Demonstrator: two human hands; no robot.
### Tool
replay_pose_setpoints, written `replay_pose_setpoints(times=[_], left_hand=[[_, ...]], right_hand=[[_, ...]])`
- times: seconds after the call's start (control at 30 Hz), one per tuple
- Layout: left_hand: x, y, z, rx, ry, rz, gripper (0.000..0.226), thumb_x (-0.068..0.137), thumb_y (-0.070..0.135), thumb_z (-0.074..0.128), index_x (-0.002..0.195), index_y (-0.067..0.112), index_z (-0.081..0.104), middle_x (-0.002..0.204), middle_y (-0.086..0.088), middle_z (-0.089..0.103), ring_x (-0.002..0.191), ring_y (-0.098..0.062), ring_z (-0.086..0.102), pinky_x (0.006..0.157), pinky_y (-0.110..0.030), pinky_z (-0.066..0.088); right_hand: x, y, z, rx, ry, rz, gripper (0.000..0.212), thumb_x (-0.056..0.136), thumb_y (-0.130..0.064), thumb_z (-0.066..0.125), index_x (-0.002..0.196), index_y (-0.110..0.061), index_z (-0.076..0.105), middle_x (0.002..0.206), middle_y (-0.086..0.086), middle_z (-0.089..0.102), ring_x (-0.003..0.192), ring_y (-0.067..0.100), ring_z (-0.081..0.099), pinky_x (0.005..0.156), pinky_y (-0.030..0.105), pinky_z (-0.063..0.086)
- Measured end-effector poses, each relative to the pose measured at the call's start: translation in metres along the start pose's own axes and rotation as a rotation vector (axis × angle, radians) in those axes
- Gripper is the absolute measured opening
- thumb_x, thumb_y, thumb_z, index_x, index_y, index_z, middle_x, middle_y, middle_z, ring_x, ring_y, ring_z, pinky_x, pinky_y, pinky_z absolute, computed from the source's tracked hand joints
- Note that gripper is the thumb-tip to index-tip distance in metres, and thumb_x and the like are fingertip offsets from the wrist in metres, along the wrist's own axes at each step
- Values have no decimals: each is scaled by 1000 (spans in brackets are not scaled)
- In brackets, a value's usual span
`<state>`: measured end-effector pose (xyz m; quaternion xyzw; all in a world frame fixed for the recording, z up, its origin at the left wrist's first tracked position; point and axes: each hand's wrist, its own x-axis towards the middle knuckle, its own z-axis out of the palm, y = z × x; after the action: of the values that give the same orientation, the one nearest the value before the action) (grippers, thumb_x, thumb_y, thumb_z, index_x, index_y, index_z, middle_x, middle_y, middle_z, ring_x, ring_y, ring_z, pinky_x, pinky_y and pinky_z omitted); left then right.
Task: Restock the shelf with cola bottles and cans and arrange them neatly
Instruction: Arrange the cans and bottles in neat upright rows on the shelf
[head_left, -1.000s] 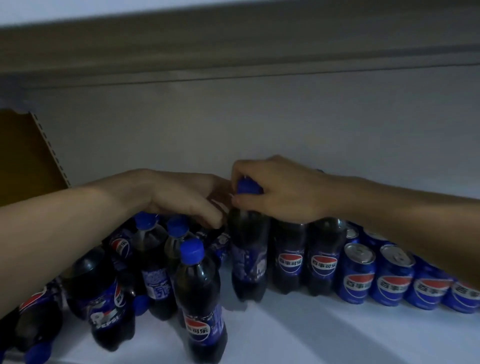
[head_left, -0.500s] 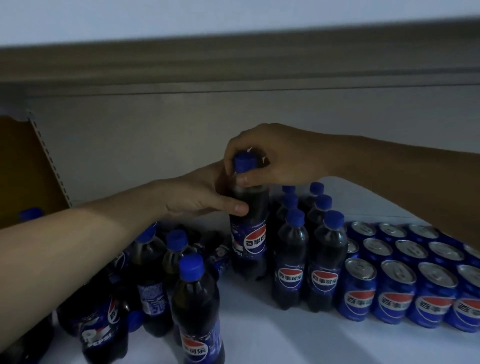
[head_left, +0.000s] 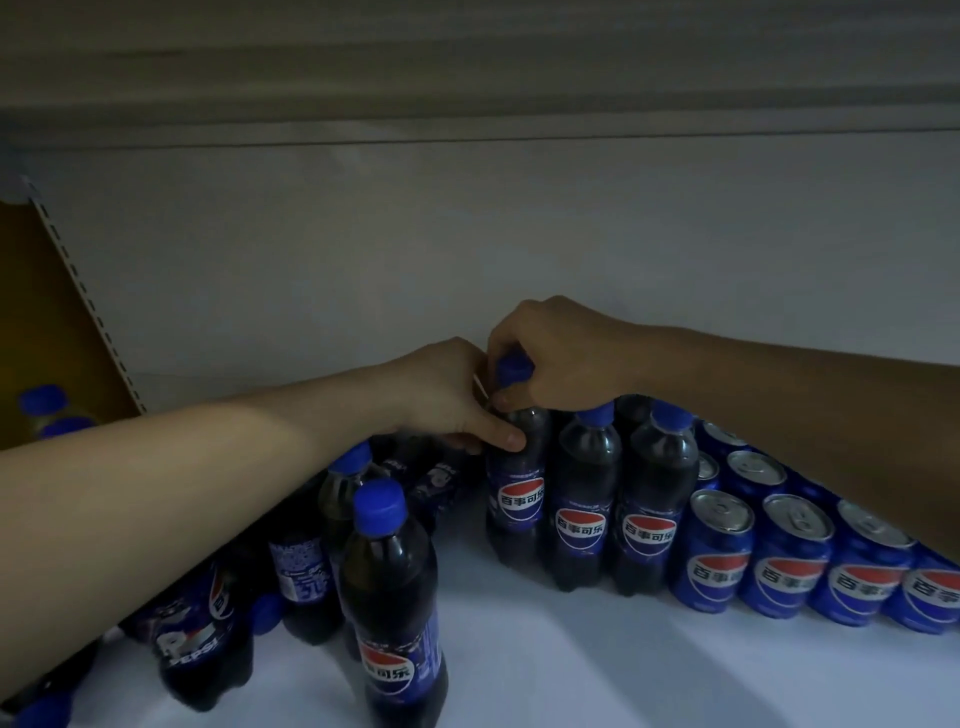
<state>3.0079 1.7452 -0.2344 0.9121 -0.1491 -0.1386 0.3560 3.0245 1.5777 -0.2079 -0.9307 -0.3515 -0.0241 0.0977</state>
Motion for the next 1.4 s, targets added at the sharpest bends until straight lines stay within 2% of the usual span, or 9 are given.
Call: replay_pose_setpoints(times=[0.27,0.47,0.67,0.8,0.93,1.1,1.2,1.3,1.4], left_hand=[[7,2,16,-88,-89,-124,39,73,1,87,107,0,66,99,-17,74,94,-36,74,81,-39,63],[10,1,17,-115,-119,-110,32,73,-5,84,97,5,66,85,-7,73,77,-21,73,74,-32,63],[10,-3,18,-104,-92,-149,44,74,2,86,112,1,63,100,-15,73,93,-30,74,75,-28,63],[5,-4,-2,305,-47,-98,46,72,24,91,109,10,69,103,-4,74,97,-20,71,90,-34,58],[-10,-9,-42,538,1,-53,20,82,14,79,94,22,65,100,-1,71,93,-18,67,88,-35,55],[-27,-36,-80,580,17,-96,17,92,15,67,106,24,69,111,3,71,104,-13,65,99,-35,52],[-33,-52,-81,522,-41,-116,10,95,20,66,102,22,72,106,2,74,100,-13,69,97,-39,54],[-33,-69,-75,445,-123,-132,17,97,15,61,97,24,75,104,4,76,97,-13,72,97,-41,56],[-34,-85,-69,406,-179,-150,24,93,8,58,94,23,78,100,2,77,100,-20,72,96,-44,56]], right_hand=[[3,4,23,-61,-89,25,38,84,-39,78,105,-10,71,95,7,71,83,21,68,77,39,59],[4,4,27,-83,-76,51,40,81,-42,80,101,-9,72,88,6,72,79,20,68,73,39,60],[5,-5,20,-157,-114,55,38,83,-42,78,100,-9,70,82,5,69,71,18,66,62,33,55],[4,-14,13,-231,-101,38,35,87,-48,72,94,-14,69,84,3,69,75,21,66,67,38,57],[11,-34,22,-309,31,-59,25,96,-35,61,113,-17,64,106,3,62,93,24,61,78,39,54],[43,-65,75,-451,-277,-146,13,94,-13,62,106,-14,58,83,0,50,85,26,59,63,32,43],[55,-72,110,-424,-417,-144,30,95,-18,66,124,-12,61,115,5,65,111,27,62,78,34,46],[58,-72,136,-357,-423,-88,41,106,-15,49,145,-4,46,144,19,49,132,35,48,105,42,39],[63,-71,157,-361,-387,-126,46,109,-19,42,152,-8,34,156,16,38,141,34,39,112,41,30]])
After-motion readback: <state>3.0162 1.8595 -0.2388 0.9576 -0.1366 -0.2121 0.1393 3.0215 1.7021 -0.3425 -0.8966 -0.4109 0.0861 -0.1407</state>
